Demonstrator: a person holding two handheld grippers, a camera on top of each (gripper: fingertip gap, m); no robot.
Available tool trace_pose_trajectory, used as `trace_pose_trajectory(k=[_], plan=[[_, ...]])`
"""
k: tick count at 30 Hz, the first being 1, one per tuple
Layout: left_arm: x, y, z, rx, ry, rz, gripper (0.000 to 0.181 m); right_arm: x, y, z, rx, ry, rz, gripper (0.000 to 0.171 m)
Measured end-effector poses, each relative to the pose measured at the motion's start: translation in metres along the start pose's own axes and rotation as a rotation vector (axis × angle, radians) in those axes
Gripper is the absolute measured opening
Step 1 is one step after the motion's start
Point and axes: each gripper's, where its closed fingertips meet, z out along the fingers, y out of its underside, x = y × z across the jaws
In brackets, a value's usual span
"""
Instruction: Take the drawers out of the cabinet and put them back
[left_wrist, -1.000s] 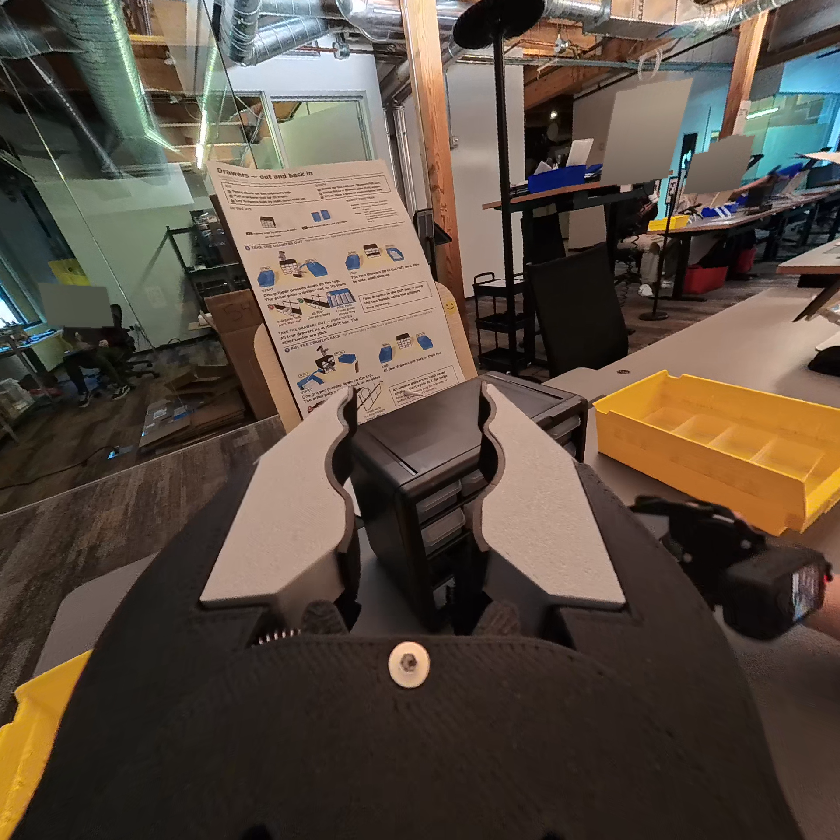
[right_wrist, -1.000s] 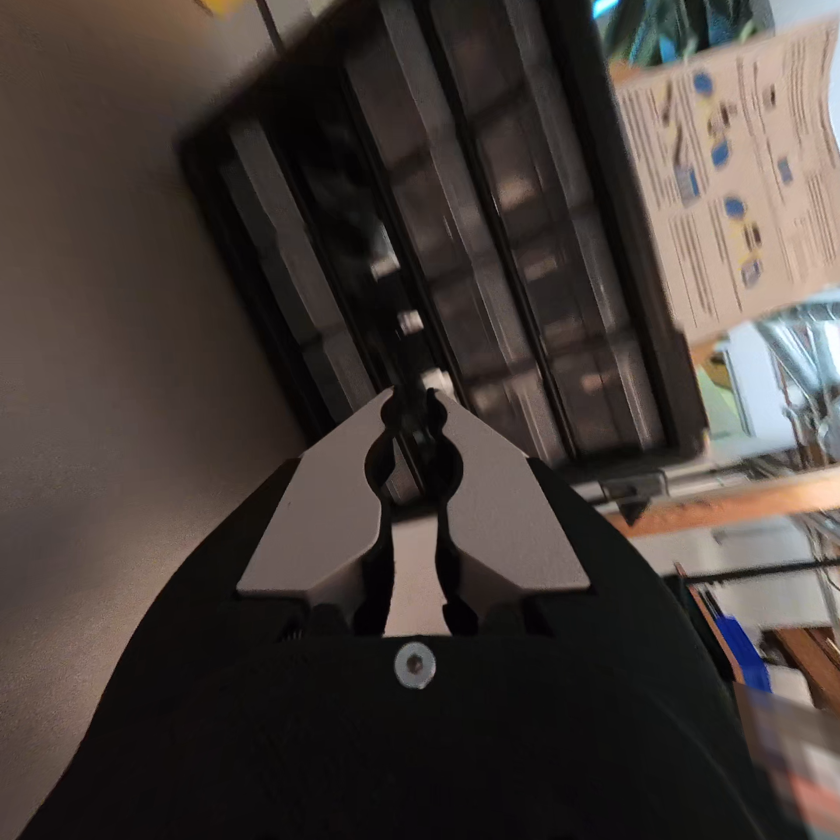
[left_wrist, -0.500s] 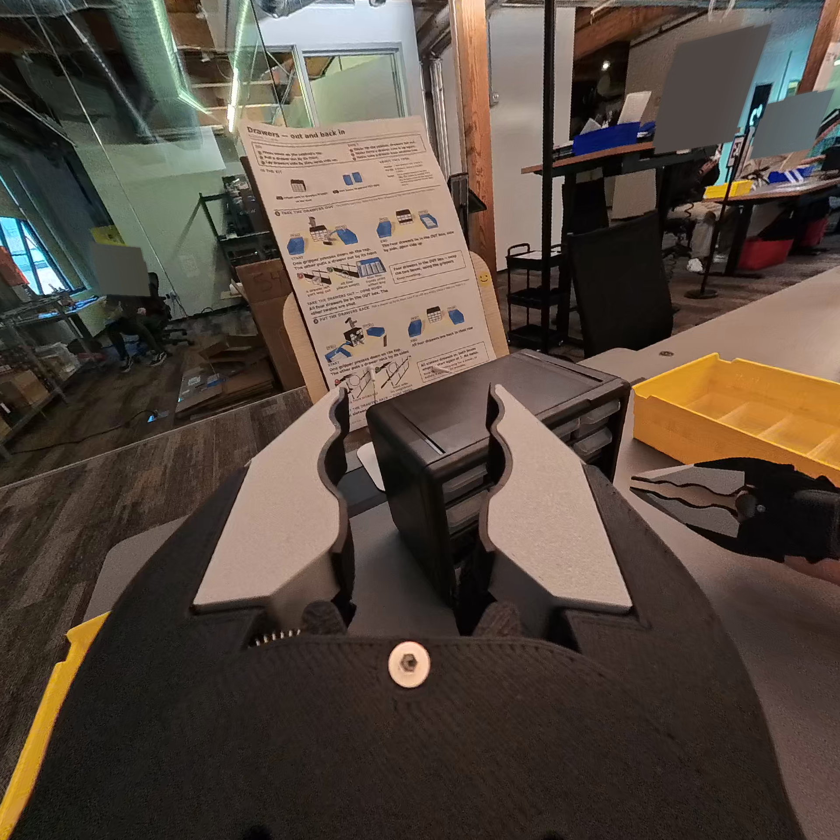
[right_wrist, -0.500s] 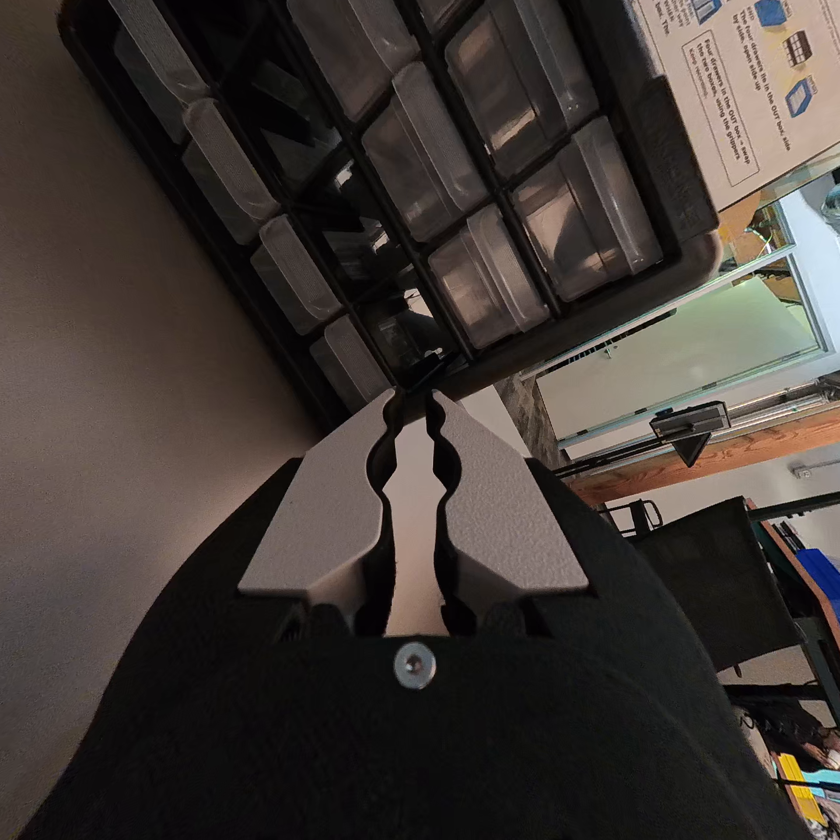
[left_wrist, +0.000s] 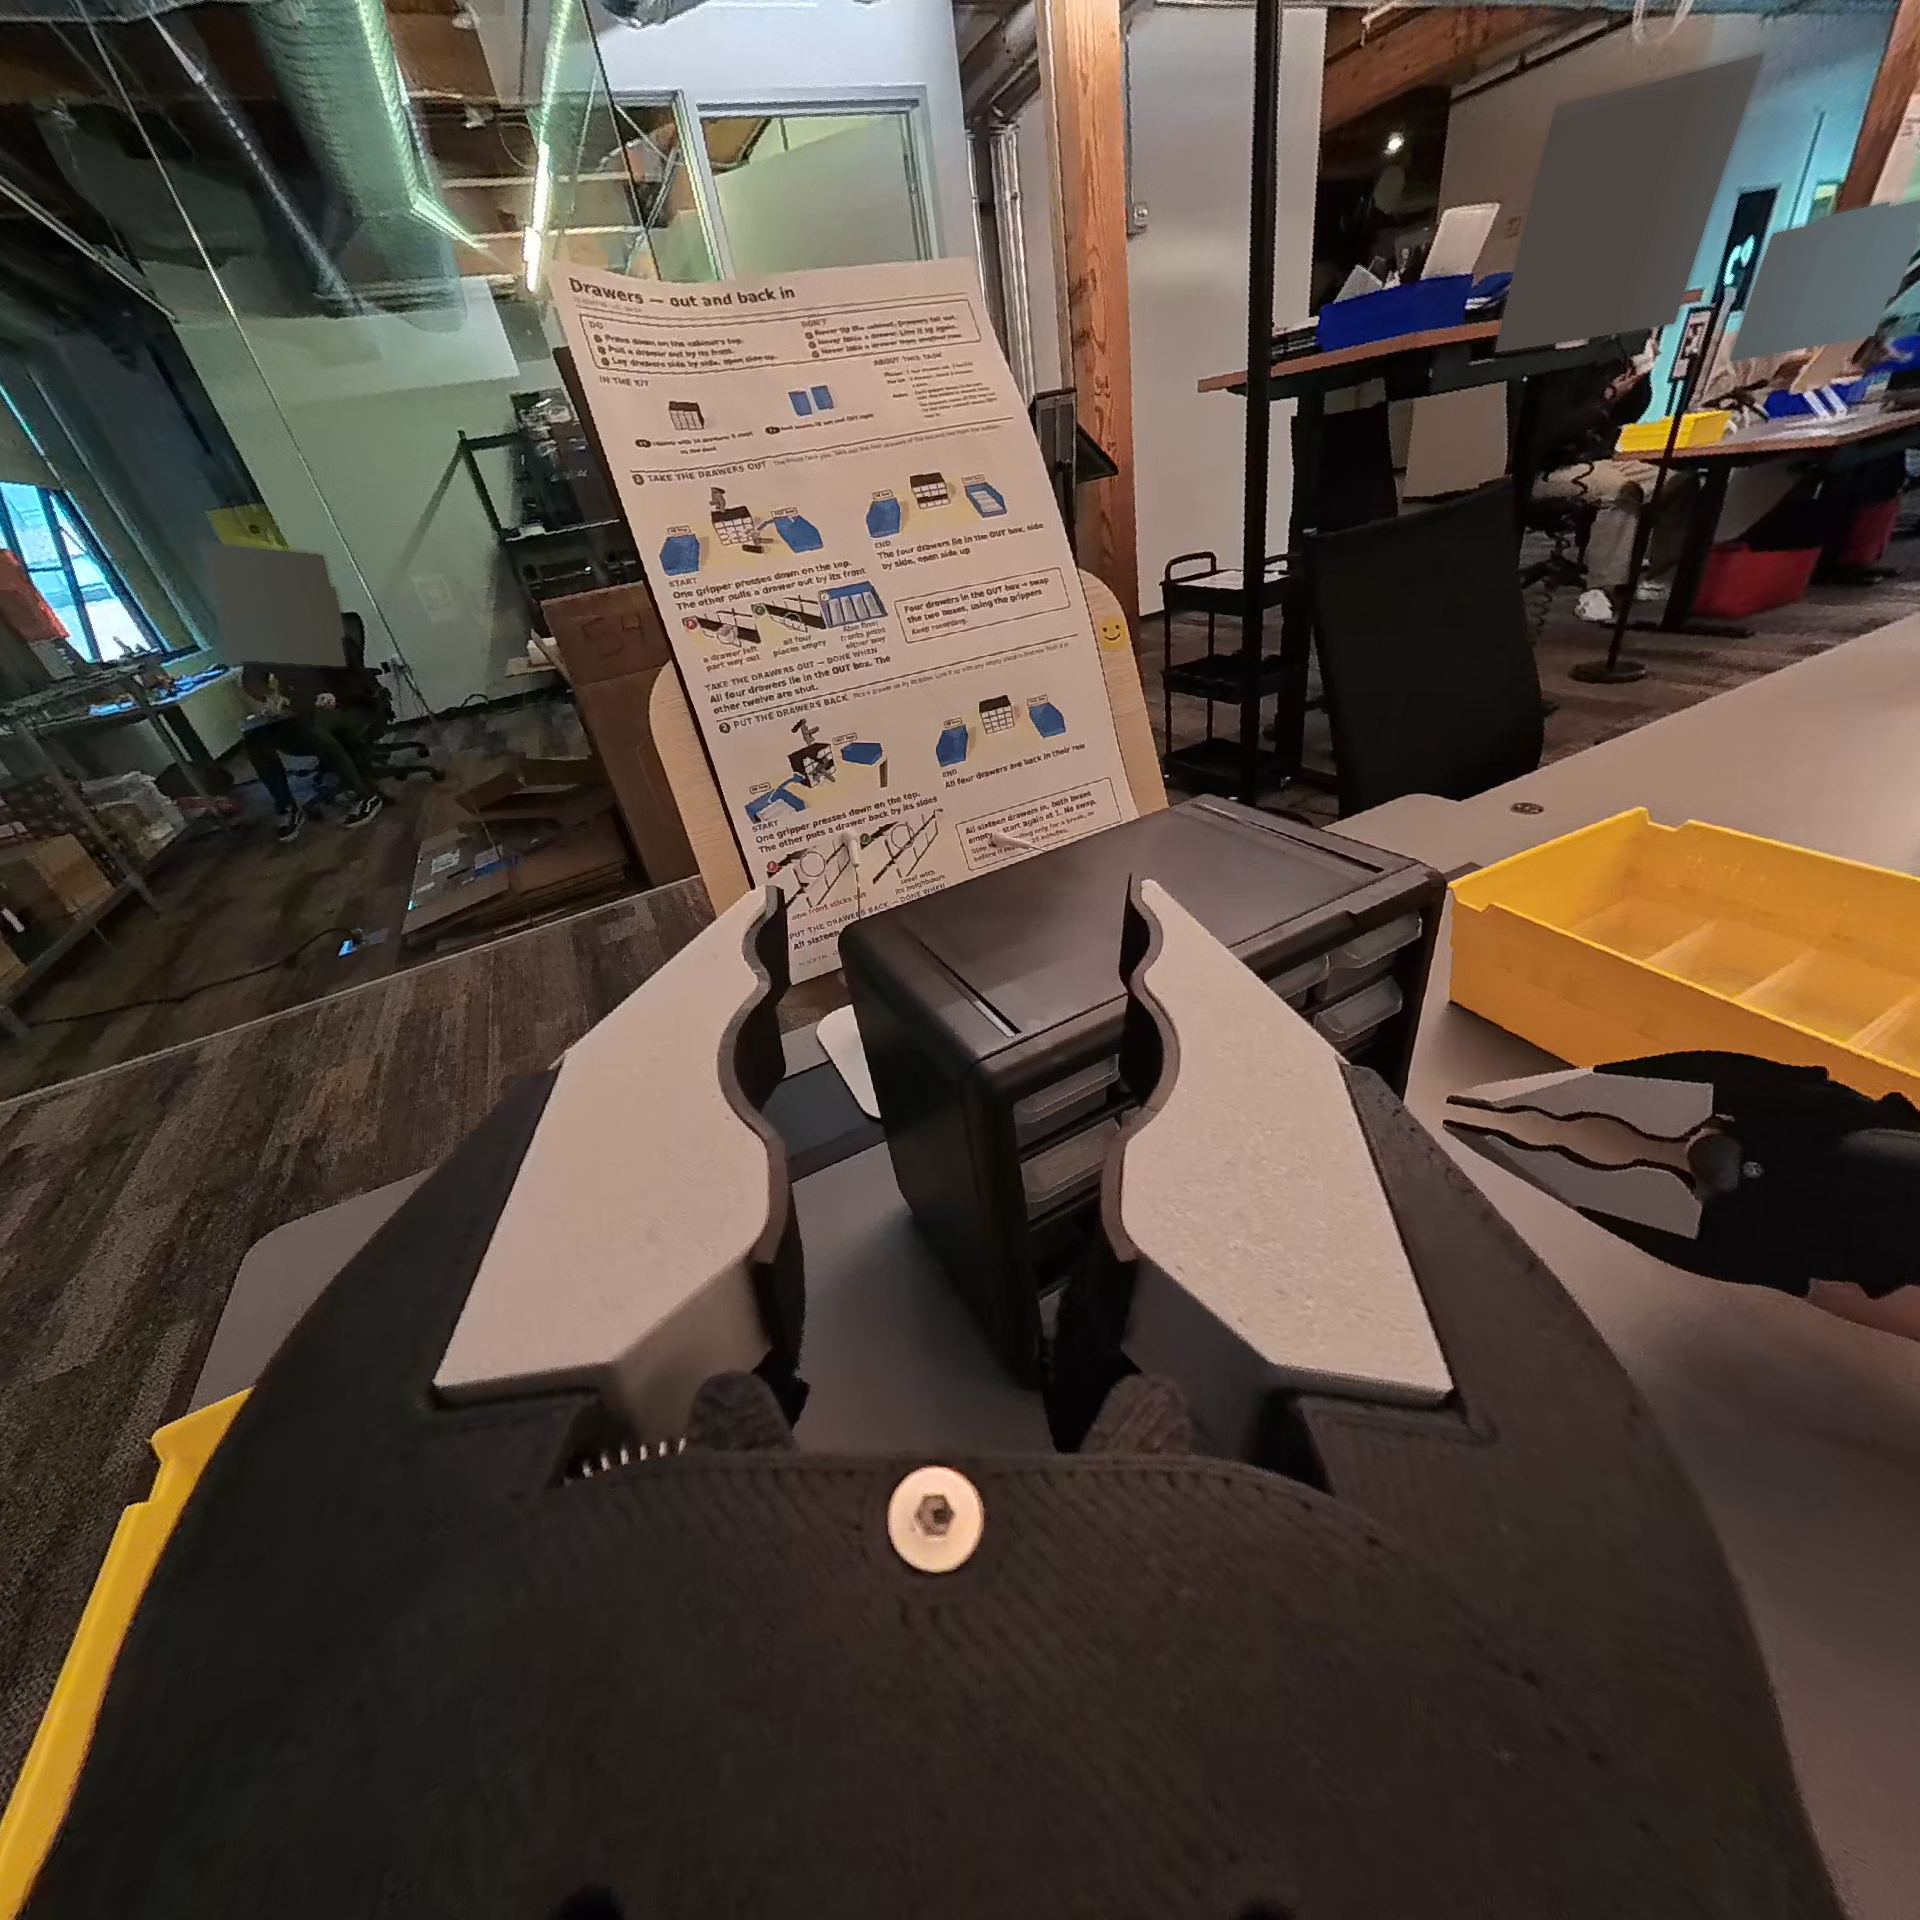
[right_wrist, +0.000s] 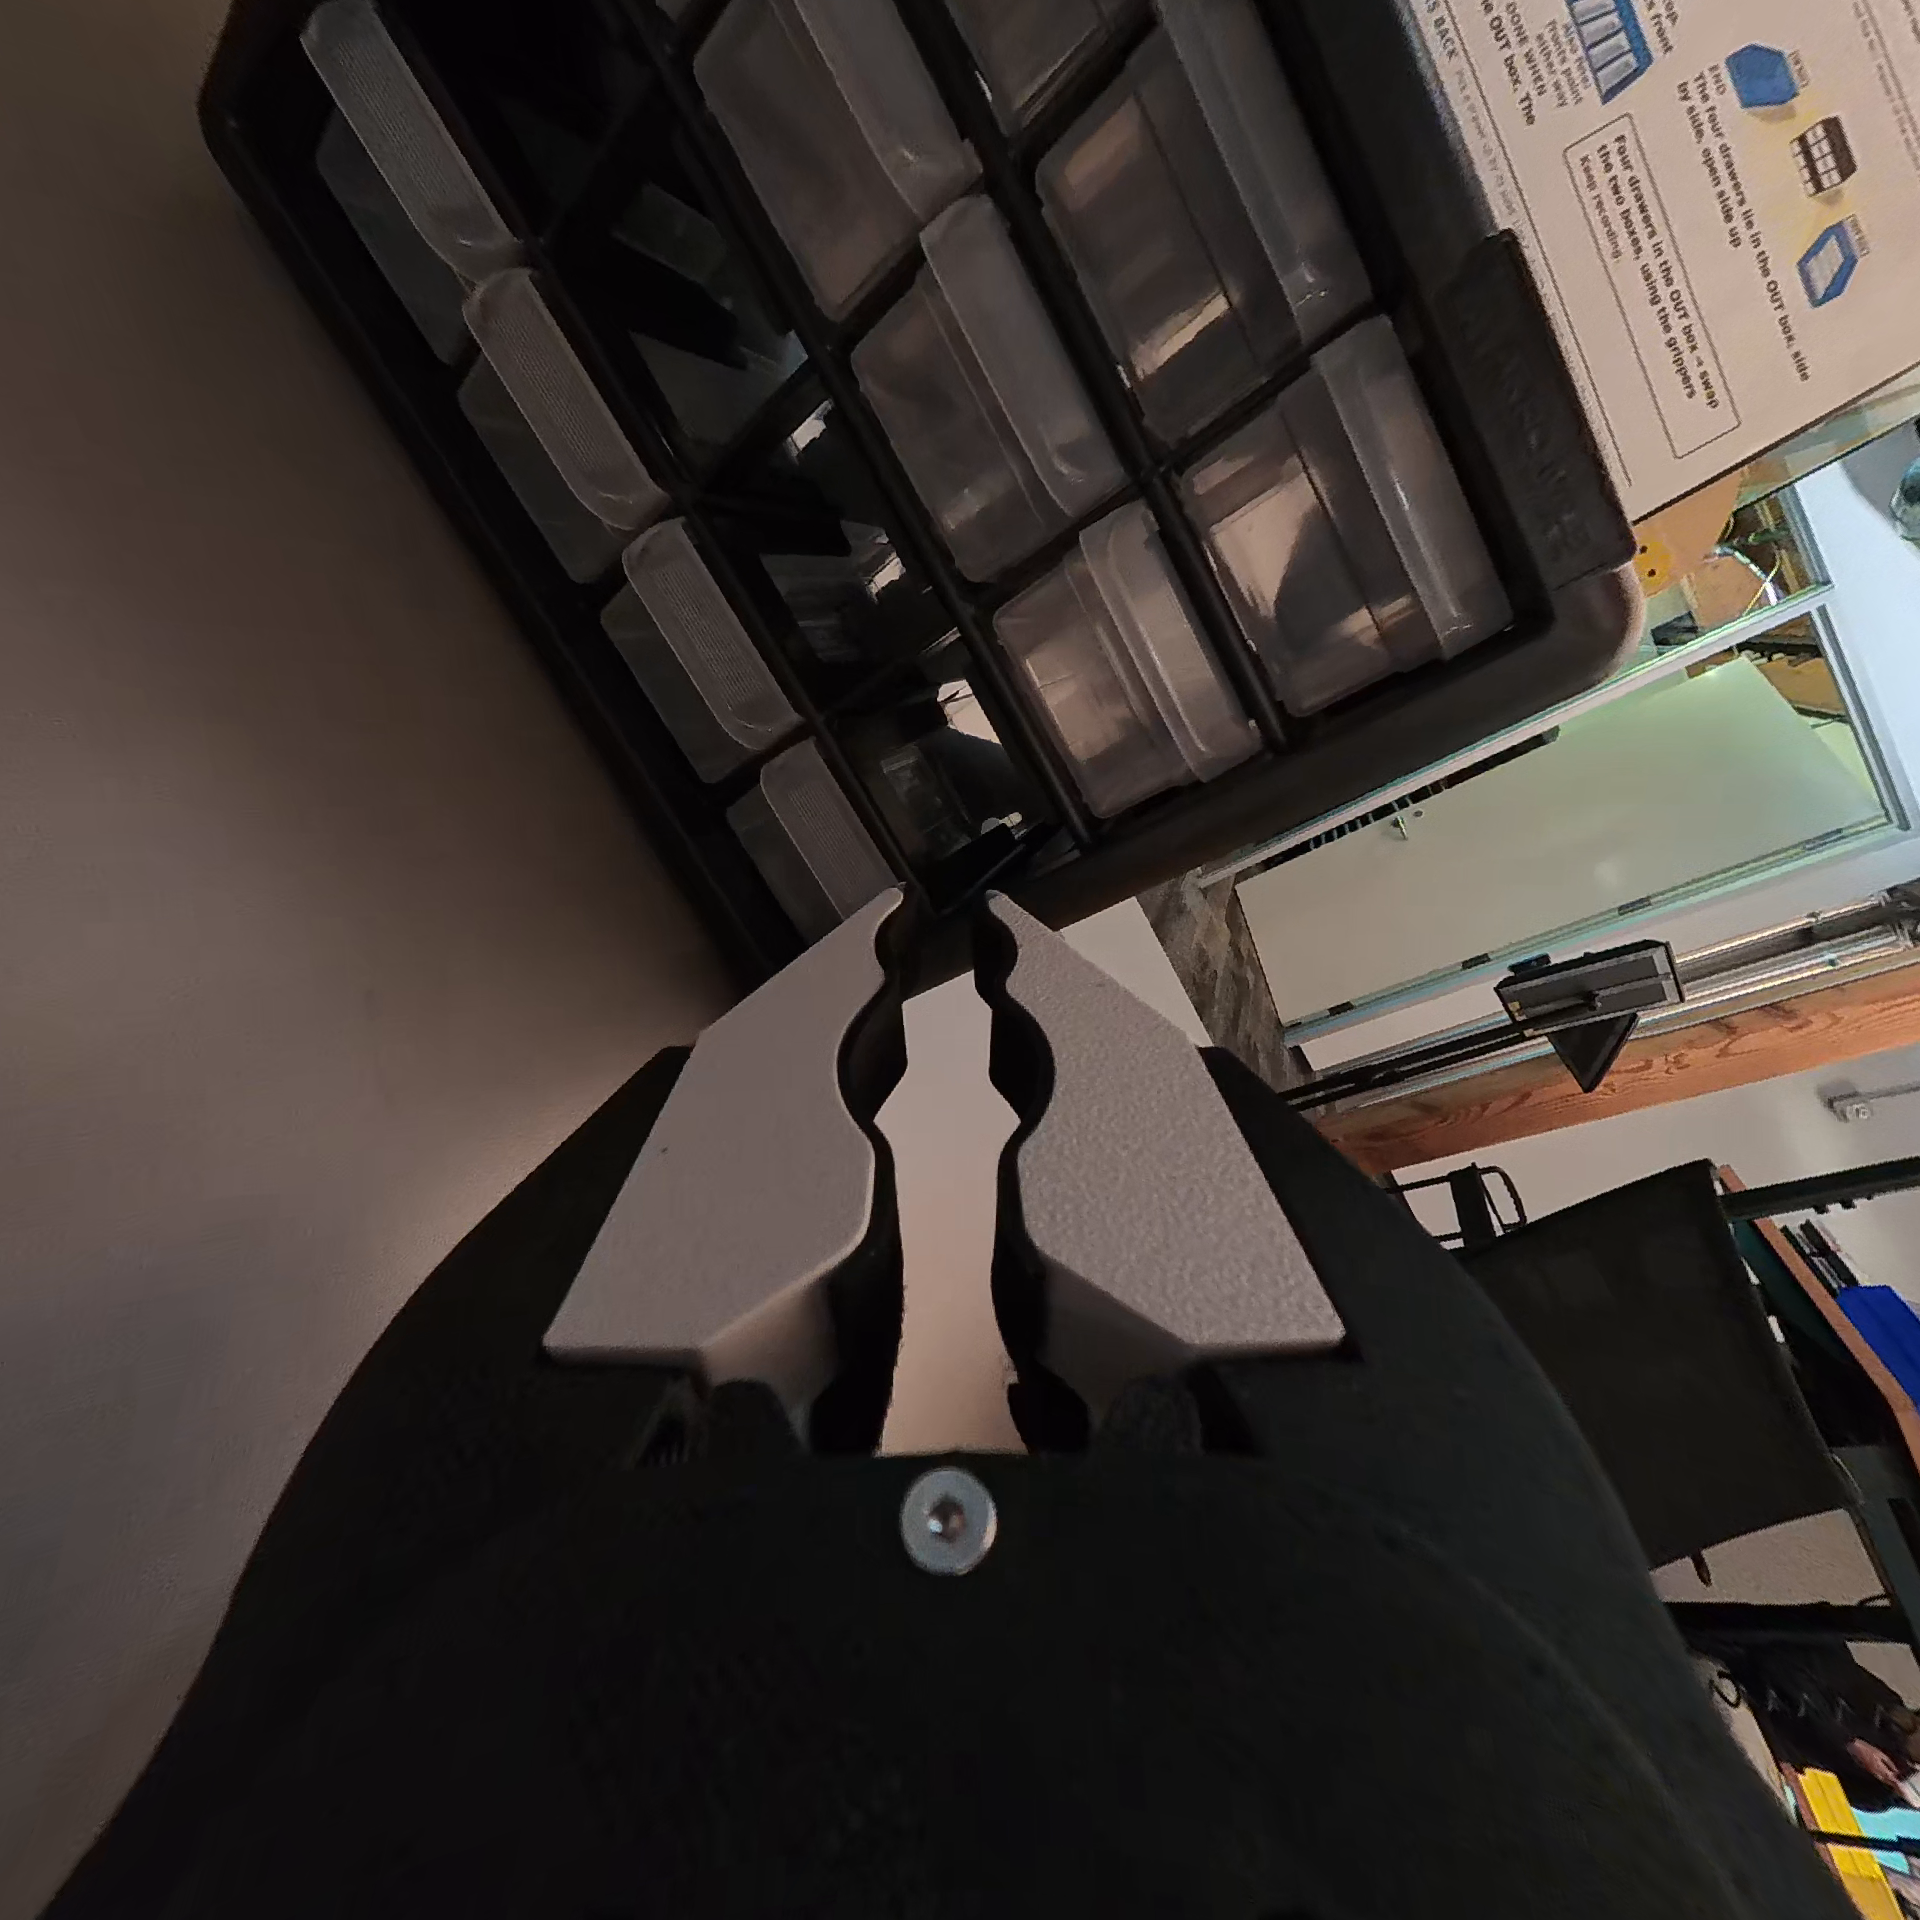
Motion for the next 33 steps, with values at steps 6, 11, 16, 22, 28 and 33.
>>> trace_pose_trajectory(k=[6, 11, 16, 22, 28, 33], plan=[[-0.001, 0.0, 0.0, -0.002, -0.001, -0.003, 0.063, 0.001, 0.002, 0.0, -0.006, 0.001, 0.002, 0.007], [-0.001, 0.001, -0.001, -0.004, -0.002, -0.004, 0.064, 0.004, 0.003, -0.001, -0.006, 0.006, 0.009, 0.007], [0.0, 0.001, 0.0, -0.007, 0.001, -0.003, 0.064, 0.003, 0.007, 0.001, -0.003, 0.002, 0.023, 0.005], [0.001, 0.004, 0.003, -0.019, 0.004, -0.004, 0.064, 0.012, 0.01, -0.001, -0.003, 0.025, 0.037, 0.004], [0.003, 0.004, 0.003, -0.025, 0.005, 0.004, 0.064, 0.018, 0.005, -0.005, 0.024, 0.057, 0.032, 0.004], [0.003, 0.007, 0.005, -0.034, 0.009, 0.002, 0.064, 0.023, 0.004, -0.007, 0.033, 0.074, 0.039, 0.004]])
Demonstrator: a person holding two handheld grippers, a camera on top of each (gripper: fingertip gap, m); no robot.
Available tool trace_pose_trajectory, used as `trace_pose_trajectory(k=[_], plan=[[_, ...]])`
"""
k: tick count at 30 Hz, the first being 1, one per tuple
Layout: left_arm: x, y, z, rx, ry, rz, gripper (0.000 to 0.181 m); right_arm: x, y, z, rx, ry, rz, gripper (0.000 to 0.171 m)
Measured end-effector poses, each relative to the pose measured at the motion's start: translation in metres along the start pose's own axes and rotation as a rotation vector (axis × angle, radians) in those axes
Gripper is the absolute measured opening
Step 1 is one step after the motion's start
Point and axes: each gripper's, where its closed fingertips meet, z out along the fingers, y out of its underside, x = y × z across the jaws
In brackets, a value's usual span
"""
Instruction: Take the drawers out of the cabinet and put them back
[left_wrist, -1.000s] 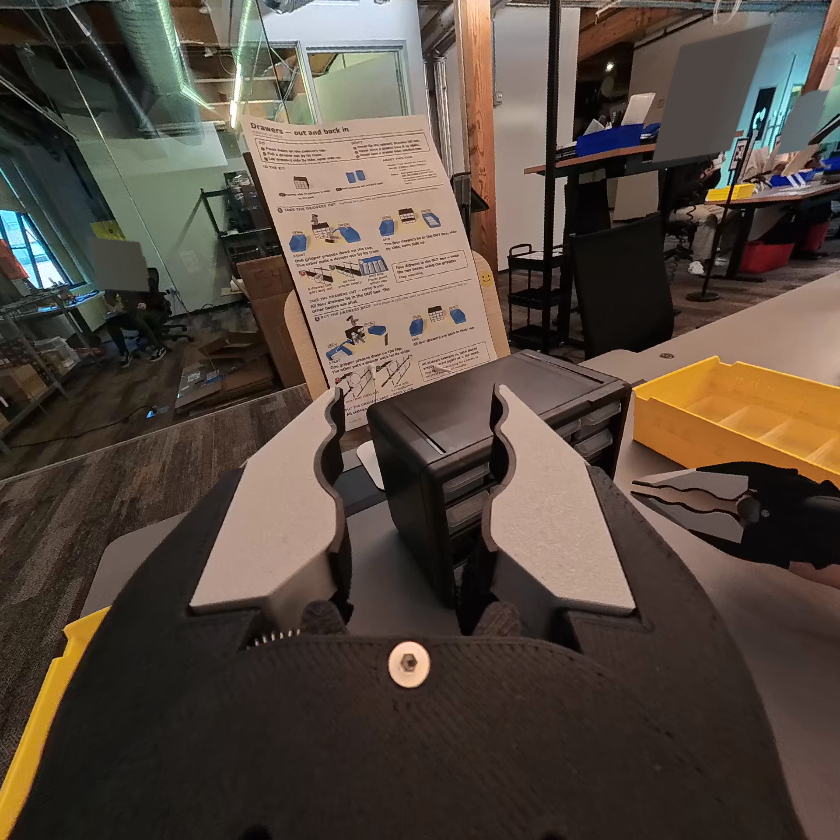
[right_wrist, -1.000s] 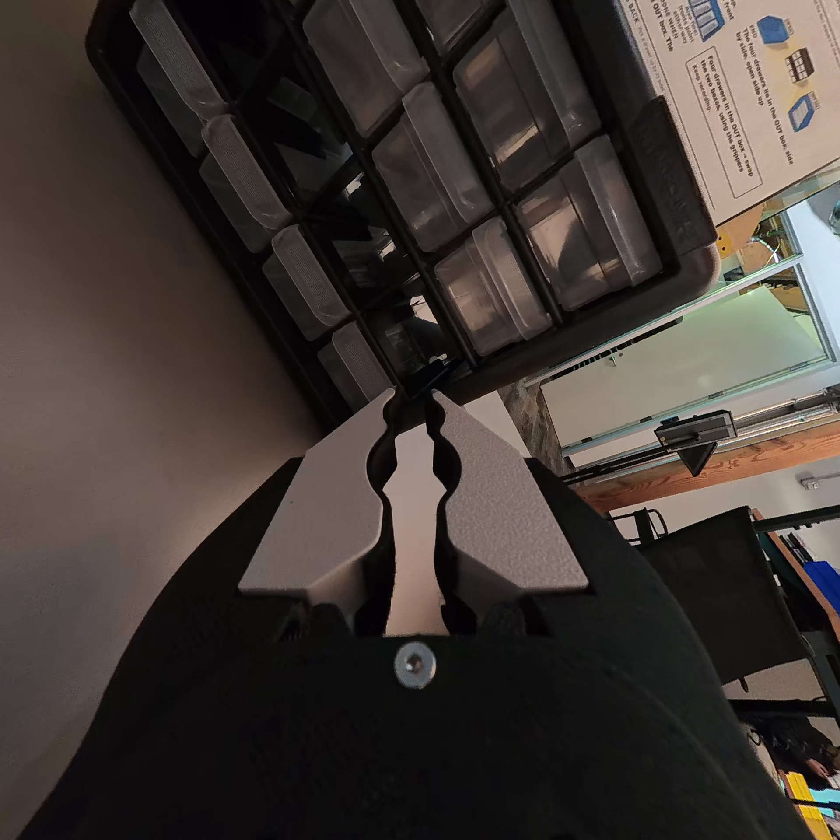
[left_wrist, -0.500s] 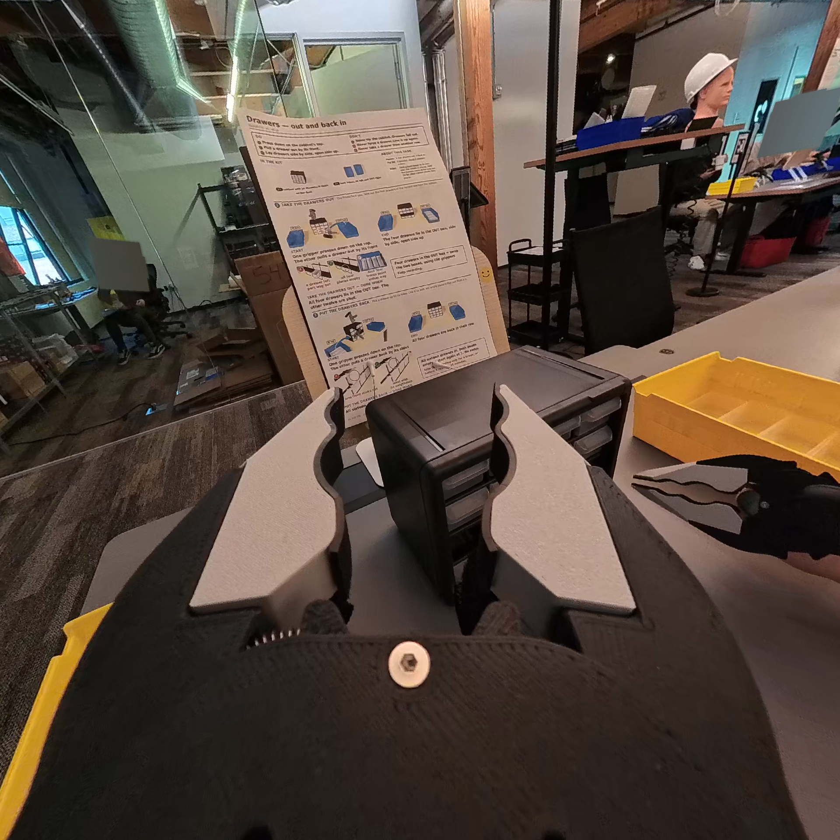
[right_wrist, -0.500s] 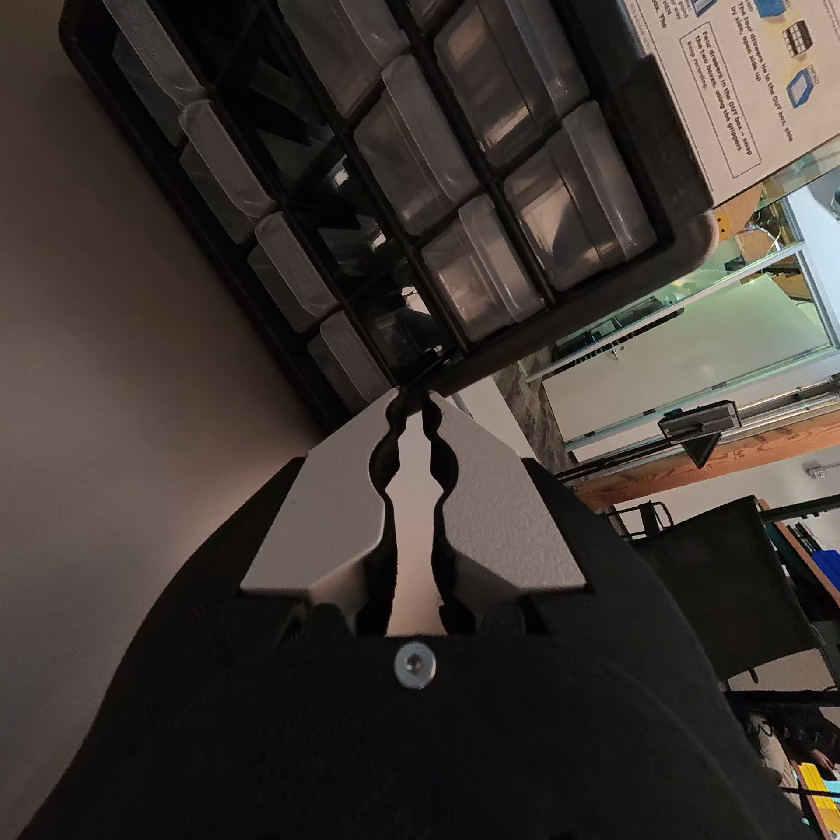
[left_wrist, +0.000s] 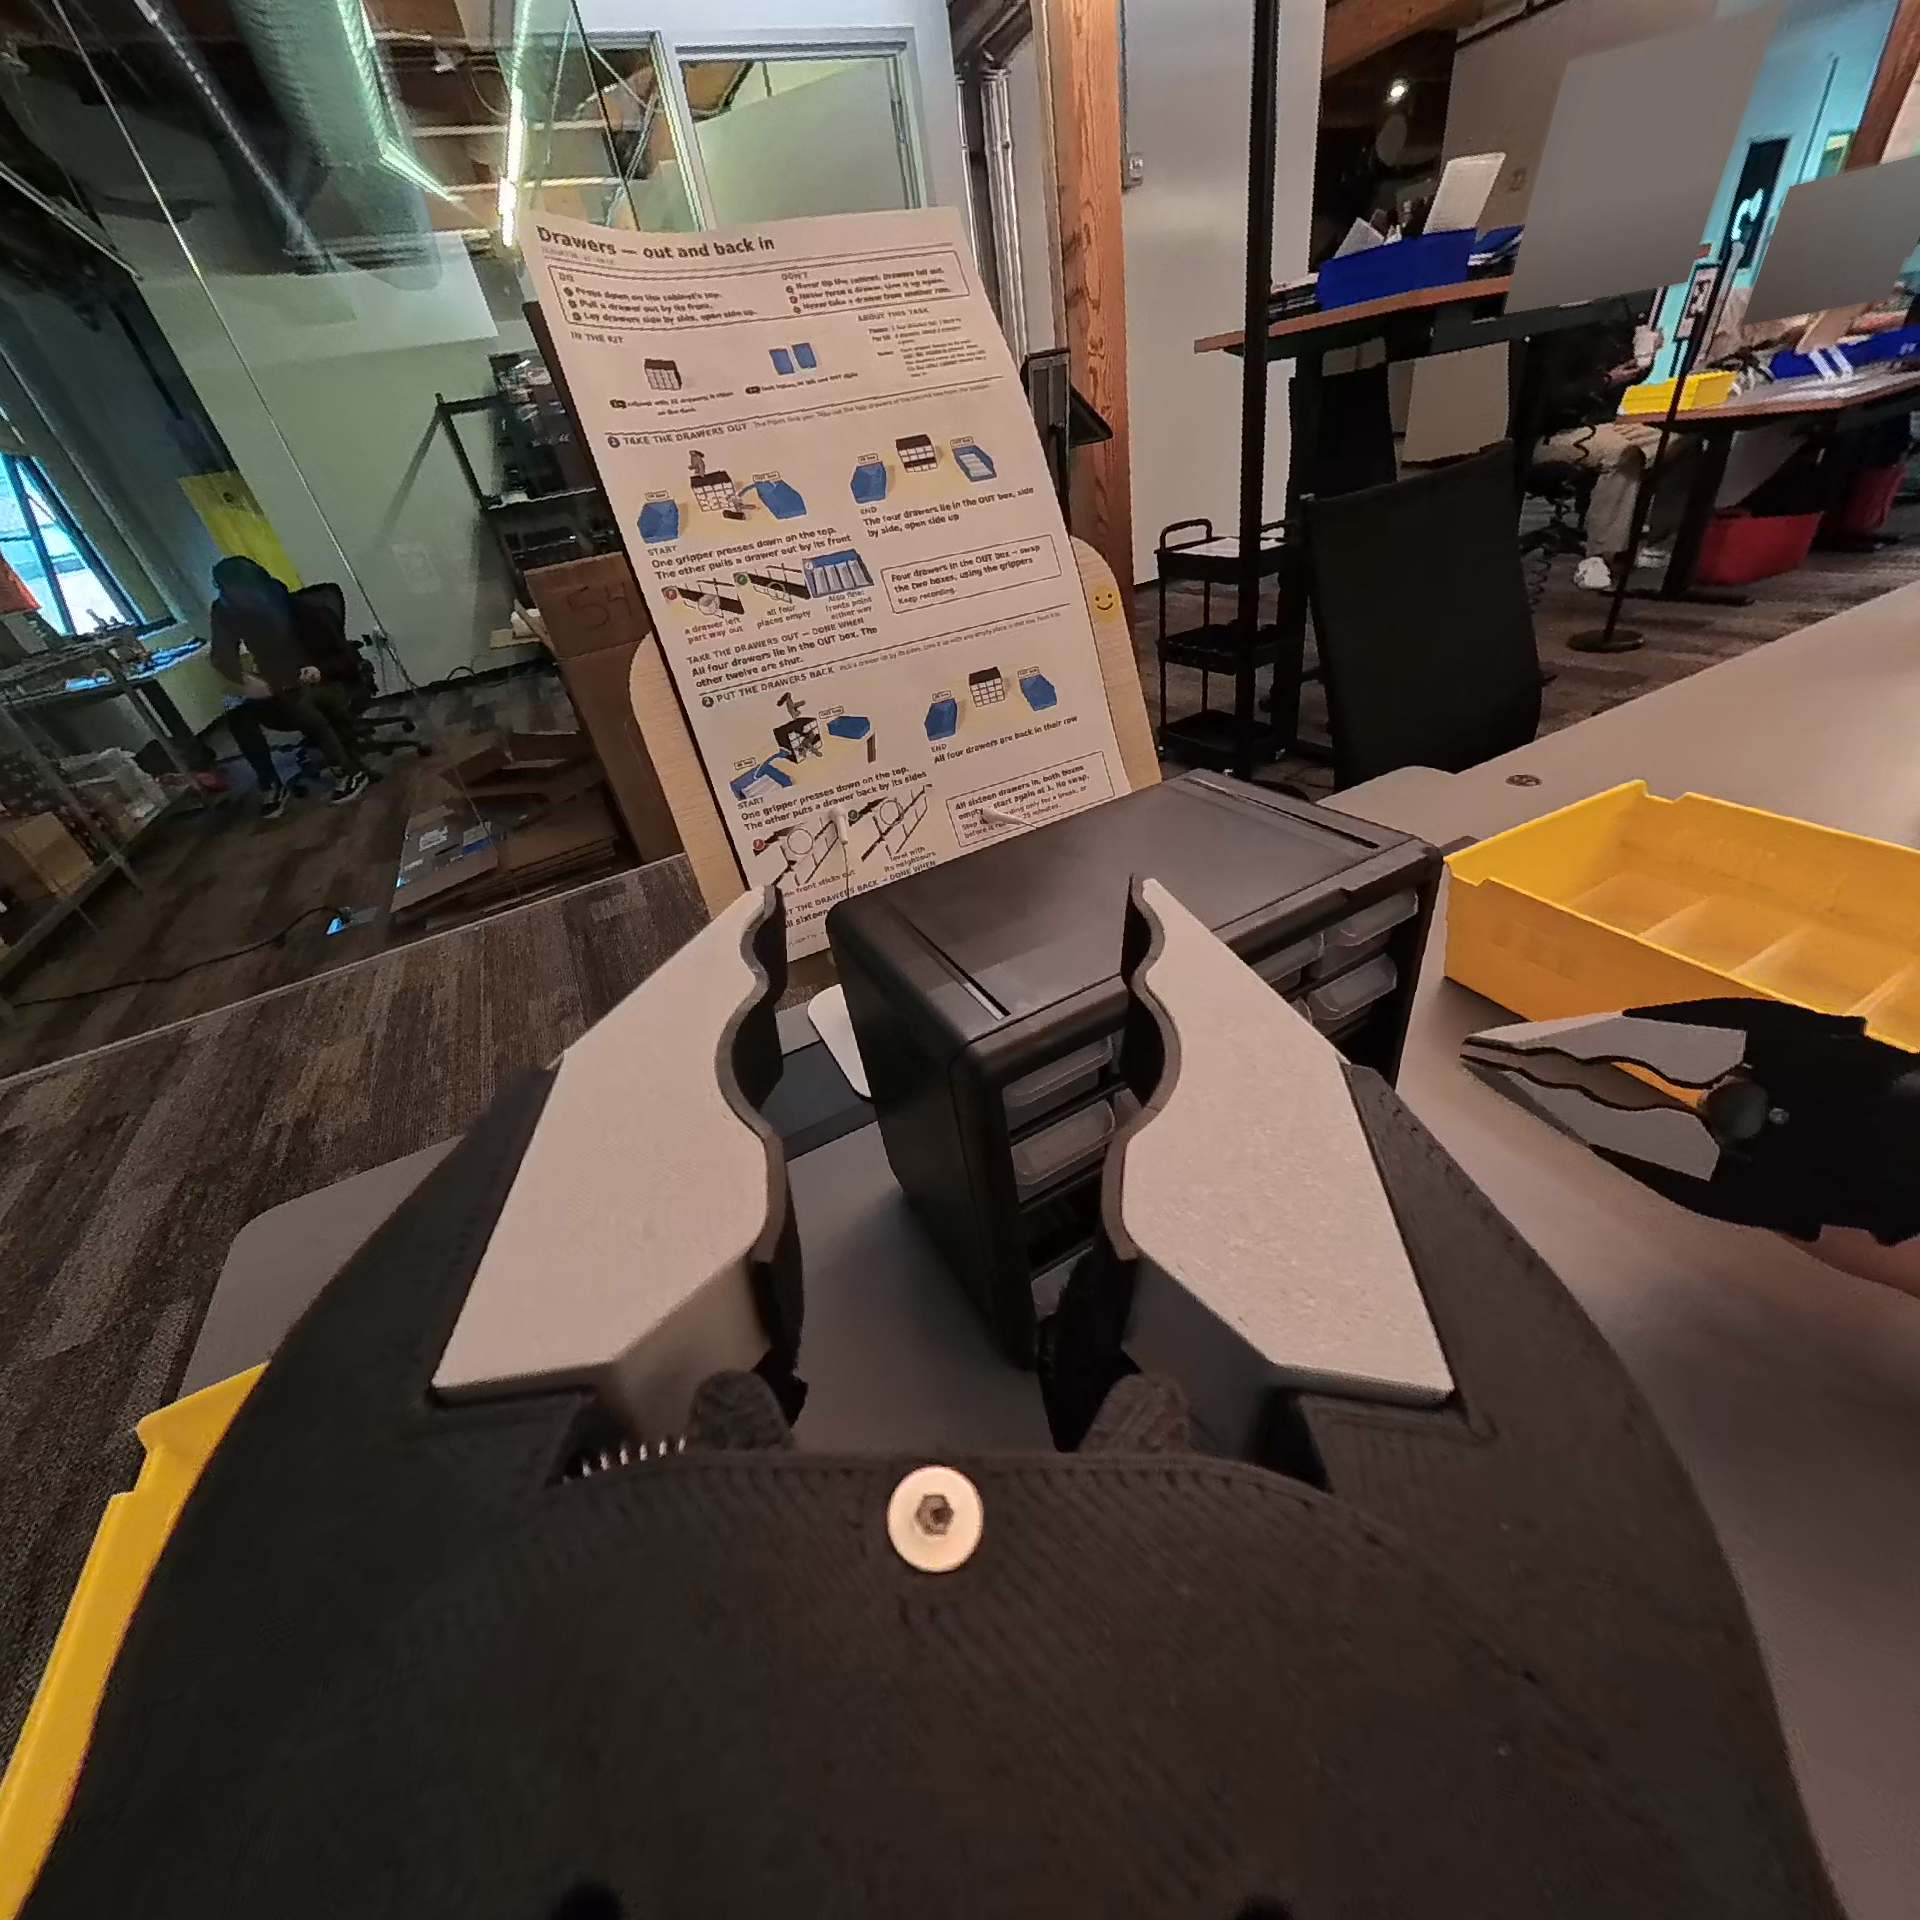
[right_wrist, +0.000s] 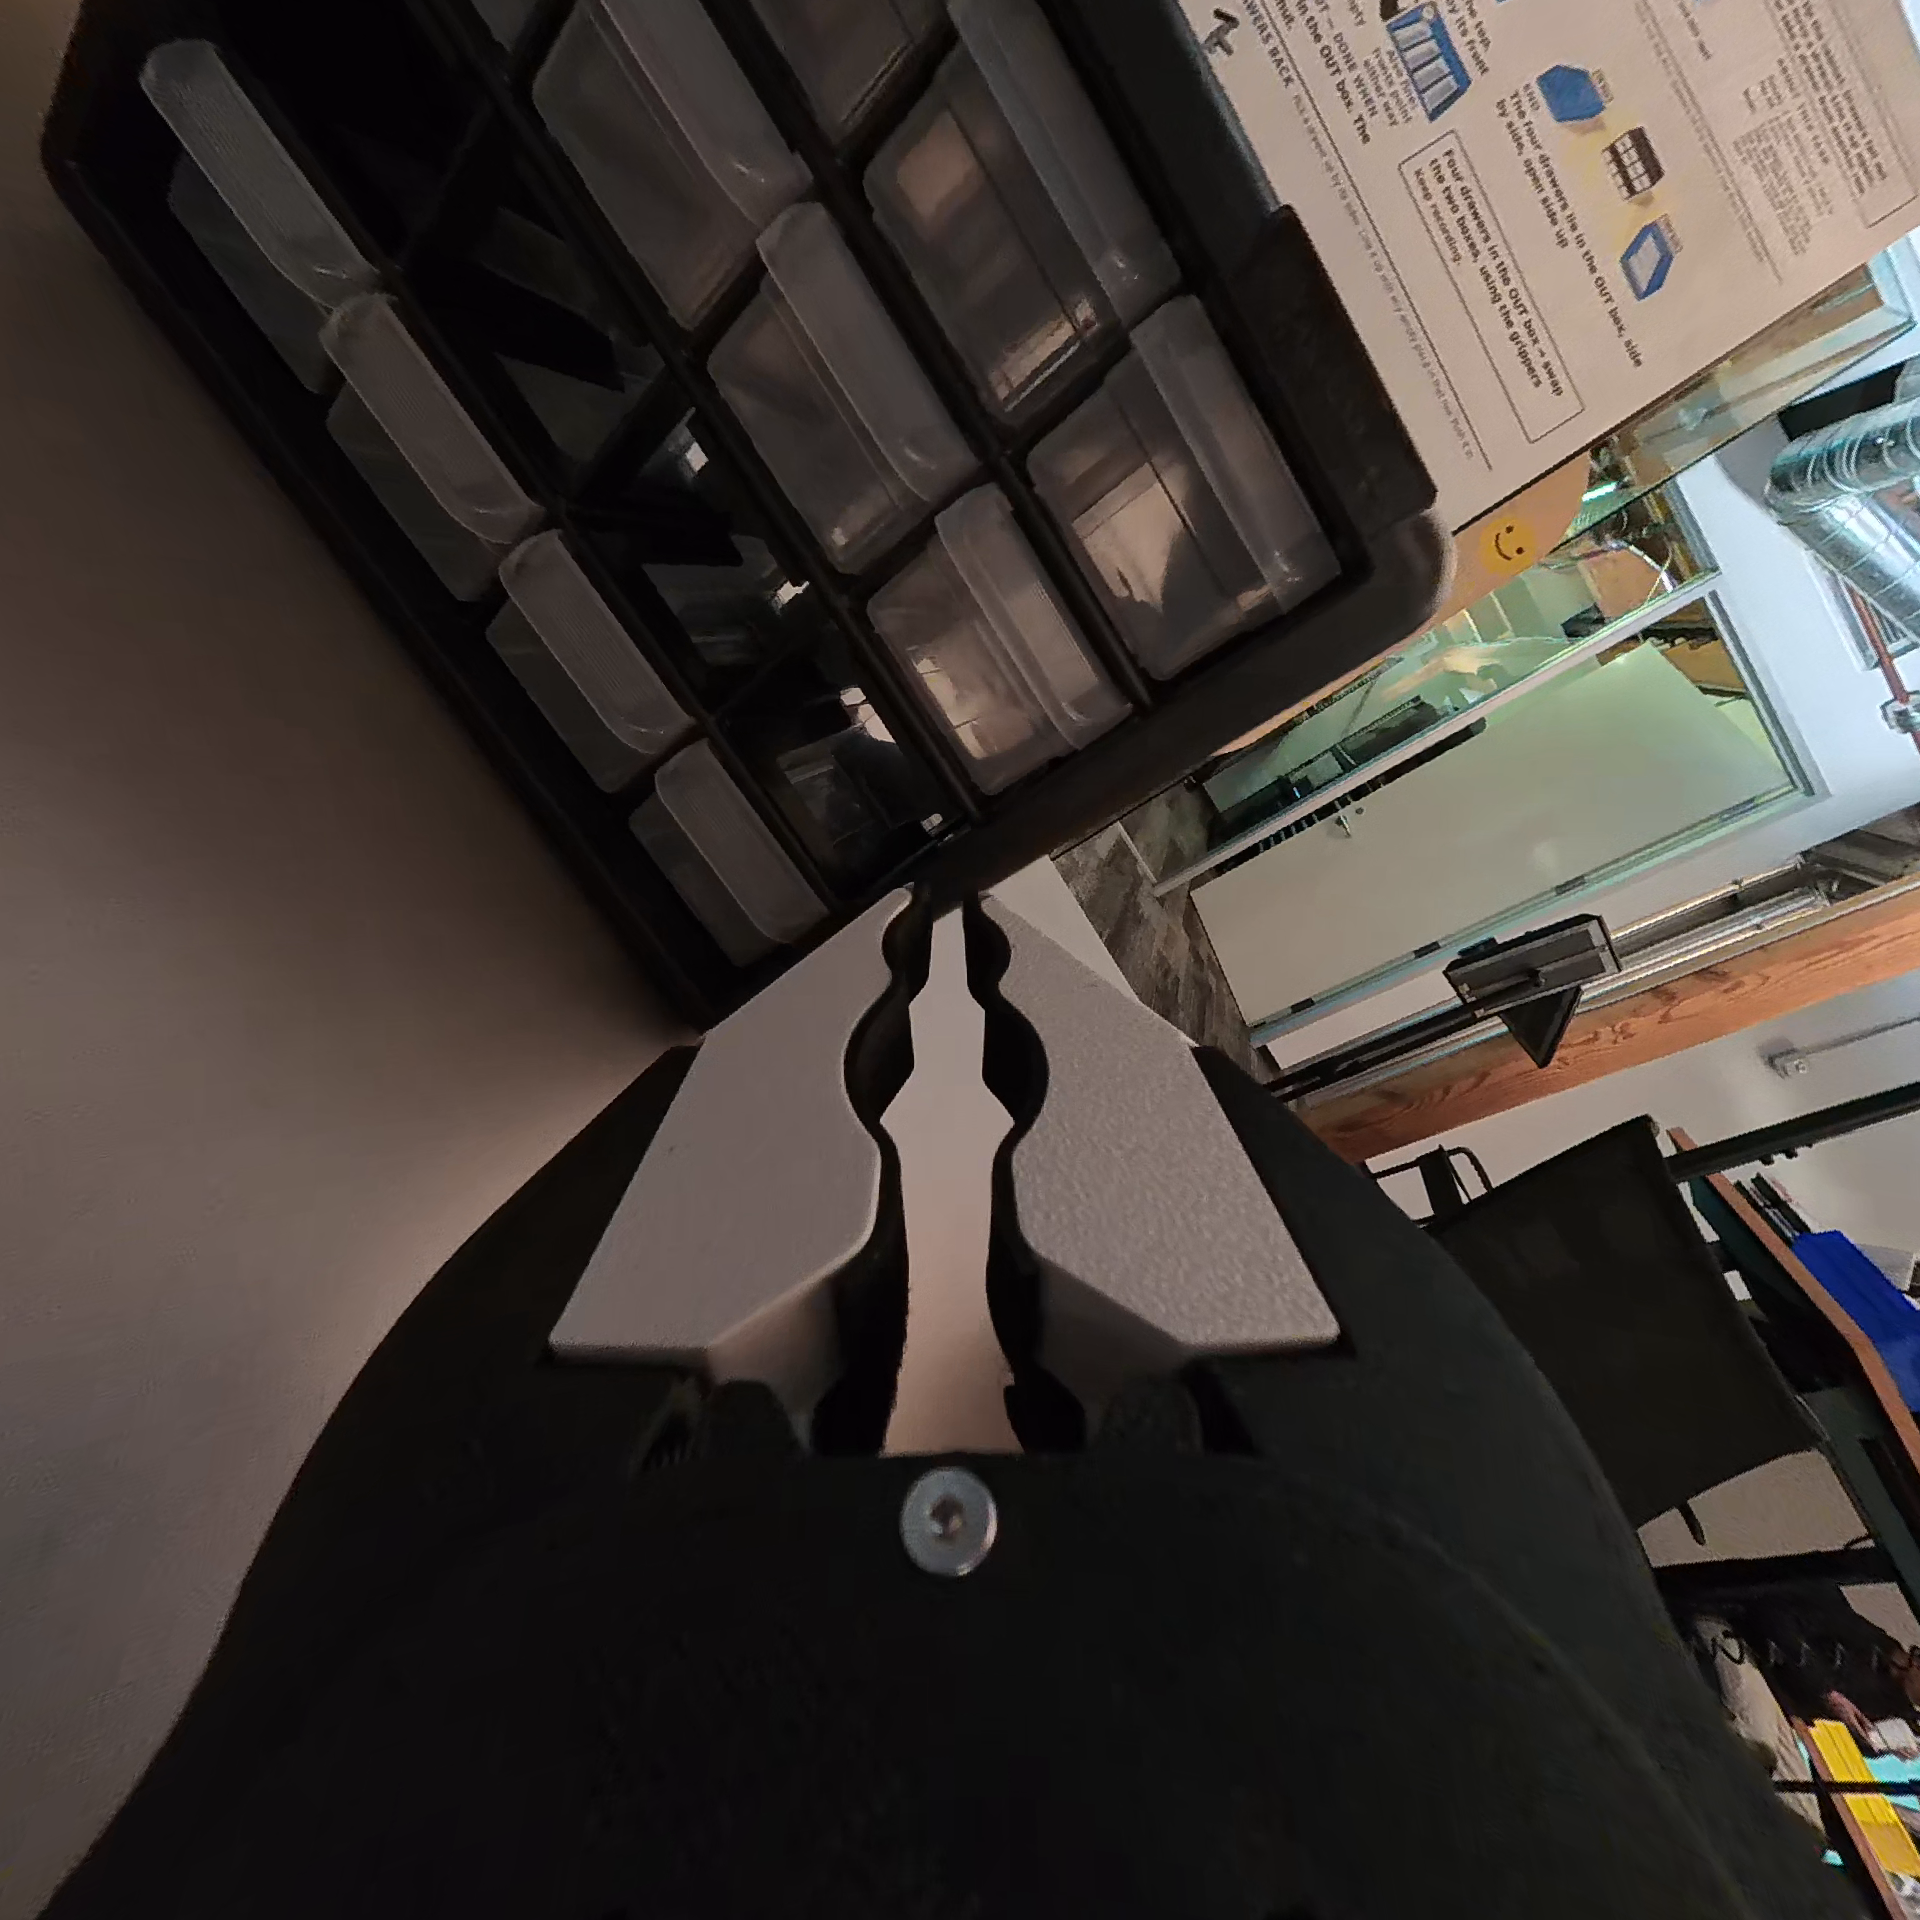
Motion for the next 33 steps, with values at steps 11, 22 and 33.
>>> trace_pose_trajectory(k=[11, 22, 33], plan=[[-0.001, 0.001, 0.0, -0.006, -0.003, -0.001, 0.064, 0.003, 0.003, 0.0, -0.008, 0.007, 0.008, 0.003], [-0.005, 0.003, -0.002, -0.015, -0.002, -0.016, 0.064, 0.012, 0.011, -0.002, -0.054, 0.024, -0.022, 0.001], [0.009, 0.027, 0.009, -0.142, 0.044, 0.043, 0.061, -0.023, 0.006, 0.001, -0.044, -0.184, 0.05, 0.012]])
